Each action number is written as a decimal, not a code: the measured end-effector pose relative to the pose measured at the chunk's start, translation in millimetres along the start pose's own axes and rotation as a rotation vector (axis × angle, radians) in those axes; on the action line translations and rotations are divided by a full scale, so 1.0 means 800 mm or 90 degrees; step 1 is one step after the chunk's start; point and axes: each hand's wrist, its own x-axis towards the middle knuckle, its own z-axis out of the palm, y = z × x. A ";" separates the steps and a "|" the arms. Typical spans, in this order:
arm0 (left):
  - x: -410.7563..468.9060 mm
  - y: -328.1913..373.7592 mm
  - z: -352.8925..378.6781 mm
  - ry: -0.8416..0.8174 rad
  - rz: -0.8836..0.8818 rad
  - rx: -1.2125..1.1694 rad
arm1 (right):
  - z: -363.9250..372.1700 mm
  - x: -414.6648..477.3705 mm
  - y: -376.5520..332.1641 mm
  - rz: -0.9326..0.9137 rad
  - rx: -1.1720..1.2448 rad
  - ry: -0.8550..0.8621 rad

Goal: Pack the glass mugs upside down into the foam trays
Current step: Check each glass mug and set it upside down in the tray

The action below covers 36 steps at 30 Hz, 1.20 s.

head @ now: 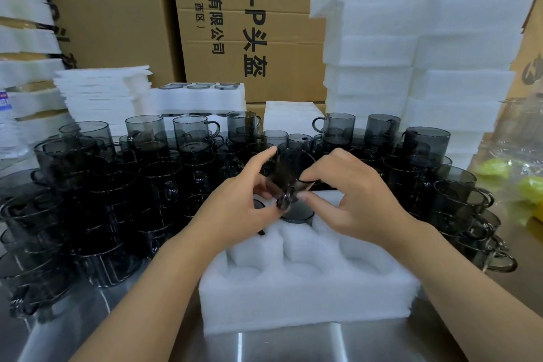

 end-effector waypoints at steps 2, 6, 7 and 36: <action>-0.001 0.001 -0.001 -0.005 0.002 0.004 | -0.001 0.000 -0.001 0.006 0.006 -0.003; 0.000 0.001 0.000 -0.004 0.000 0.021 | -0.001 0.000 -0.004 0.015 0.010 -0.005; 0.001 0.001 0.000 -0.005 -0.001 0.022 | -0.001 0.000 -0.004 0.017 0.012 -0.006; 0.001 0.004 -0.002 0.024 0.051 -0.102 | -0.003 0.000 -0.005 0.117 -0.008 -0.033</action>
